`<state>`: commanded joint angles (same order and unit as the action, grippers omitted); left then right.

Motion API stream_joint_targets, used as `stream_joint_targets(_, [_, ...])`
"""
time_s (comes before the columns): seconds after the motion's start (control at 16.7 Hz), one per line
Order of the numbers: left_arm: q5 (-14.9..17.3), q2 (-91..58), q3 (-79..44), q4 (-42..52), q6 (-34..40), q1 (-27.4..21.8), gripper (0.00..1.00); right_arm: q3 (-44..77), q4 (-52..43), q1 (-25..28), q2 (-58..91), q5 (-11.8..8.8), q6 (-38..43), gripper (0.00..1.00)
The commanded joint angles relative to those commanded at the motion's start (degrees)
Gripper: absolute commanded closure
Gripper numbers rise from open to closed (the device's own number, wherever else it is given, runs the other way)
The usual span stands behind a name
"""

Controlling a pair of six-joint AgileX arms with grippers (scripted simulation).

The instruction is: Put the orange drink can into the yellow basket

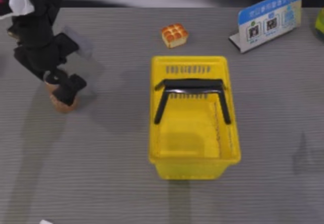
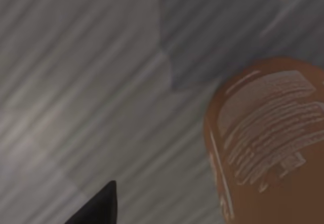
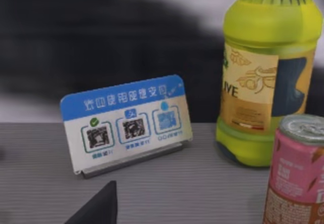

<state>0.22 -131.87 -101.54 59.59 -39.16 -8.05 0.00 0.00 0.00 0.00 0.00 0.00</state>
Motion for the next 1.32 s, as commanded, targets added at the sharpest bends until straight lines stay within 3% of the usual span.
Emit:
stream_joint_targets(0.24, [0.0,-0.1,0.21,-0.26,0.0,0.0,0.0,0.0,0.0,0.0,0.0,0.0,0.0,0.0])
stream_joint_targets(1.02, [0.0,-0.1,0.21,-0.26,0.0,0.0,0.98,0.0,0.0,0.0,0.0,0.0,0.0,0.0])
stream_joint_targets(1.32, [0.0,-0.1,0.21,-0.26,0.0,0.0,1.0,0.0,0.0,0.0,0.0,0.0,0.0,0.0])
